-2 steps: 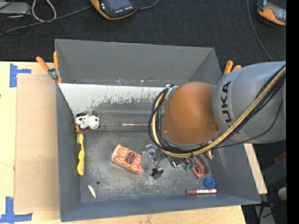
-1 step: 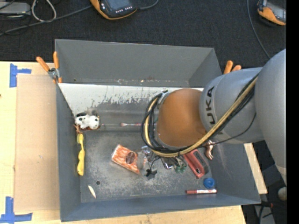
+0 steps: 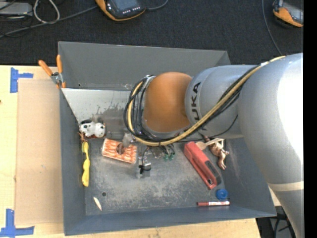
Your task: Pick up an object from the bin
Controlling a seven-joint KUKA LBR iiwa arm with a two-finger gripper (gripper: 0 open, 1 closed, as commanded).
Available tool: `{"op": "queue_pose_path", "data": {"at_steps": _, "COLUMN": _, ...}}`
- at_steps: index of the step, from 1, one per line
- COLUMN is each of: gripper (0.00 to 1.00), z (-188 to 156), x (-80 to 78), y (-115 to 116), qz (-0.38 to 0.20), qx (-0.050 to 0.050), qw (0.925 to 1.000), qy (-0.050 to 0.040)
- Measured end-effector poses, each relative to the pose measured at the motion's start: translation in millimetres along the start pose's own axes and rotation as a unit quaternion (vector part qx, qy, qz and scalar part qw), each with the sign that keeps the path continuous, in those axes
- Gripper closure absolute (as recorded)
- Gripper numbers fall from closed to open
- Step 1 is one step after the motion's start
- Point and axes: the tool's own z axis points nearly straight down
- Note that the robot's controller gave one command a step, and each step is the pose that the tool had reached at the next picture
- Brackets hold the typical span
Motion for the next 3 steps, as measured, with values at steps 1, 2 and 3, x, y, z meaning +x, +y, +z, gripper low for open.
{"op": "queue_pose_path", "data": {"at_steps": 1, "gripper": 0.00, "z": 0, "x": 0.0, "y": 0, "qz": 0.001, "qx": 0.000, "qw": 1.0000, "qy": 0.0001}}
{"op": "queue_pose_path", "data": {"at_steps": 2, "gripper": 0.00, "z": 4, "x": -11.0, "y": -14, "qz": 0.064, "qx": -0.001, "qw": 0.9980, "qy": -0.0004}}
{"op": "queue_pose_path", "data": {"at_steps": 3, "gripper": 0.00, "z": 5, "x": -15.1, "y": -20, "qz": 0.102, "qx": 0.000, "qw": 0.9948, "qy": -0.0008}}
